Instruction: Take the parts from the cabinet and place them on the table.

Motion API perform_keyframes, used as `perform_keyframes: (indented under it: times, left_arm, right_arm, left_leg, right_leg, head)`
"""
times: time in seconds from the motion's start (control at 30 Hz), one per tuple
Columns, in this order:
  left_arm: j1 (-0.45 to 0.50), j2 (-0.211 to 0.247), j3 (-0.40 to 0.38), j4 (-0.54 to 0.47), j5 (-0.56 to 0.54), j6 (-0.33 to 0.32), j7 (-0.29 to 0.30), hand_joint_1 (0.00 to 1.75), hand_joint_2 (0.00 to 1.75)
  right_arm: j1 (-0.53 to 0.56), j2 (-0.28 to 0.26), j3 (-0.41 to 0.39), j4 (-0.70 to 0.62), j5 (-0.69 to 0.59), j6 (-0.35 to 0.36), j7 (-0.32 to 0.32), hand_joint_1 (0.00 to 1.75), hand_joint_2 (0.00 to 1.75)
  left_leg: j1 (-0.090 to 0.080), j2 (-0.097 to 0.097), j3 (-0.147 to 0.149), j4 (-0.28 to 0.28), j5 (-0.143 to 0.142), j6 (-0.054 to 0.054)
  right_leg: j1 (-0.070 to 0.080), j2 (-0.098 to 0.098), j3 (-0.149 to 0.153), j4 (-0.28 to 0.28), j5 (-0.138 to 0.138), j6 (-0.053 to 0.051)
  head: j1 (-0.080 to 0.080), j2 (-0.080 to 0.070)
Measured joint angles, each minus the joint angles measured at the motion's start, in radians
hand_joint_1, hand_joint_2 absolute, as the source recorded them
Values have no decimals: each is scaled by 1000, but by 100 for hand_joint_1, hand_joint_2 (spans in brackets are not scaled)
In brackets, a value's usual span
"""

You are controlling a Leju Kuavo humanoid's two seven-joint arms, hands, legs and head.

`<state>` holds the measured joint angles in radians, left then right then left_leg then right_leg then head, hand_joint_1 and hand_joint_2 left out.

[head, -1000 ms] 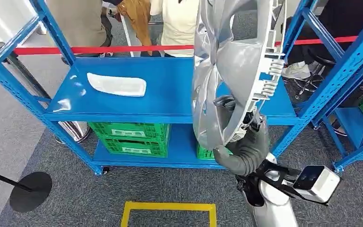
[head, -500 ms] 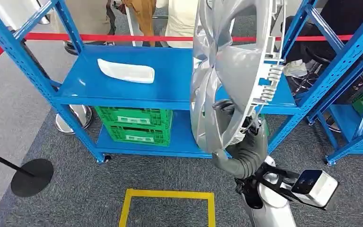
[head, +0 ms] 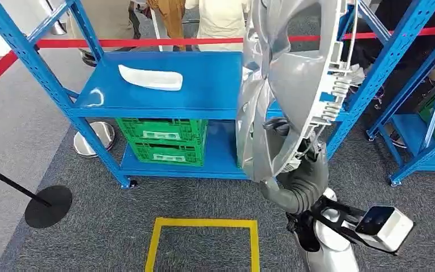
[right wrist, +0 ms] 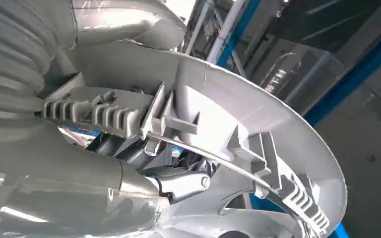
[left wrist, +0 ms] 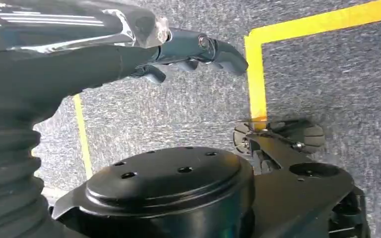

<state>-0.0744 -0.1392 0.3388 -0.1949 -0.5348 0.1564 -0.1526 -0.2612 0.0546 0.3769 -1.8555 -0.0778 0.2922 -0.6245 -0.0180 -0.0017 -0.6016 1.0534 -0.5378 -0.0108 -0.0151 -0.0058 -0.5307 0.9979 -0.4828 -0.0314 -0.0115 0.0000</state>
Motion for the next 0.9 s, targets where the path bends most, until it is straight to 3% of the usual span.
perform_keyframes:
  times: [0.07,0.1,0.13,0.17,0.23,0.27,0.3,0.33,0.4,0.43,0.47,0.5,0.57,0.6,0.63,0.67,0.7,0.73,0.77,0.8,0.83,0.9]
  left_arm:
    - [-3,2,0,-1,0,-3,0,0,175]
    - [-5,2,0,-1,0,-3,0,0,175]
    - [-6,2,0,-1,0,-2,2,0,175]
    - [-6,2,0,-1,-1,-2,5,0,175]
    - [-5,1,0,-1,-2,0,11,0,175]
    - [-4,-1,0,0,-3,3,15,0,175]
    - [-2,-2,0,0,-4,3,17,0,175]
    - [-1,-2,0,0,-4,5,18,0,175]
    - [1,-4,0,0,-5,7,19,0,175]
    - [5,-5,0,0,-5,7,20,0,175]
    - [5,-5,0,1,-5,7,20,0,175]
    - [5,-6,0,1,-5,8,21,0,175]
    - [5,-6,0,1,-5,8,21,0,175]
    - [5,-6,0,1,-3,8,21,0,175]
    - [5,-6,0,1,0,9,20,0,175]
    - [5,-5,0,1,0,9,19,0,175]
    - [4,-5,0,1,0,9,18,0,175]
    - [3,-5,1,1,0,9,16,0,175]
    - [2,-5,1,0,0,9,16,0,175]
    - [1,-6,1,-1,-1,8,14,0,175]
    - [0,-6,1,-1,-2,8,14,0,175]
    - [-1,-6,1,-1,-3,5,14,0,175]
  right_arm:
    - [1,0,0,-6,5,-6,0,175,175]
    - [4,0,-1,-10,5,-10,0,175,175]
    - [7,-1,-2,-13,5,-11,1,175,175]
    - [10,-1,-2,-15,5,-13,3,175,175]
    - [13,-2,-3,-20,6,-16,4,175,175]
    - [13,-2,-3,-24,6,-19,5,175,175]
    - [12,-2,-4,-29,6,-22,6,175,175]
    - [12,-2,-5,-32,6,-25,7,175,175]
    - [12,-3,-5,-37,6,-30,7,175,175]
    - [14,-4,-5,-37,6,-32,10,175,175]
    - [17,-6,-6,-37,6,-33,11,175,175]
    - [19,-8,-6,-37,6,-34,11,175,175]
    - [20,-11,-6,-37,6,-34,11,175,175]
    - [23,-11,-6,-37,6,-34,11,175,175]
    - [26,-13,-6,-37,5,-34,11,175,175]
    - [28,-14,-6,-37,5,-35,11,175,175]
    - [30,-15,-6,-37,5,-35,11,175,175]
    - [30,-16,-5,-37,5,-36,11,175,175]
    - [30,-16,-5,-37,4,-37,11,175,175]
    - [29,-15,-5,-38,3,-39,11,175,175]
    - [29,-16,-6,-42,3,-40,11,175,175]
    - [29,-16,-7,-45,2,-45,11,175,175]
  left_leg:
    - [2,-2,-21,140,-106,-9]
    - [2,-4,-23,199,-126,-12]
    - [3,-4,-14,230,-116,-13]
    - [4,-4,8,223,-79,-13]
    - [14,-4,98,96,-3,-14]
    - [21,-5,157,1,2,-16]
    - [16,-10,200,-75,-27,-18]
    - [13,-12,208,-104,-40,-3]
    - [8,-11,190,-100,-39,5]
    - [12,-8,175,-103,-26,23]
    - [16,0,163,-102,-15,35]
    - [16,1,149,-103,-4,44]
    - [13,6,123,-102,21,52]
    - [12,8,108,-101,33,53]
    - [10,9,98,-99,44,52]
    - [9,9,83,-96,54,51]
    - [9,10,70,-91,63,50]
    - [8,9,58,-85,69,47]
    - [7,8,49,-77,73,44]
    - [2,6,40,-71,76,40]
    - [1,5,37,-68,81,35]
    - [2,6,27,-67,98,23]
  right_leg:
    - [0,0,-27,1,21,0]
    - [0,0,-36,1,31,1]
    - [0,0,-51,2,42,3]
    - [0,0,-67,4,54,5]
    - [-1,1,-95,9,74,13]
    - [-1,1,-105,13,83,18]
    - [3,2,-113,17,90,25]
    - [4,0,-118,14,103,33]
    - [1,-1,-130,10,127,44]
    - [2,-1,-137,8,135,52]
    - [-1,0,-146,19,108,56]
    - [-1,1,-159,59,45,59]
    - [-1,2,-194,208,-74,64]
    - [-1,2,-208,287,-100,66]
    - [-1,2,-209,335,-91,66]
    - [-1,2,-190,337,-59,63]
    - [-1,2,-152,300,-21,60]
    - [-1,2,-91,222,9,55]
    - [-1,2,-17,121,14,50]
    - [2,2,37,39,-29,47]
    - [2,2,53,8,-37,45]
    - [5,4,40,5,-39,41]
  head:
    - [-1,0]
    - [0,0]
    - [0,0]
    - [0,0]
    - [-1,0]
    - [-1,0]
    - [-1,0]
    - [2,0]
    - [1,0]
    - [2,0]
    - [-1,0]
    - [6,0]
    - [9,0]
    - [9,0]
    - [9,0]
    - [10,0]
    - [9,0]
    - [10,0]
    - [9,0]
    - [9,0]
    - [7,0]
    - [9,0]
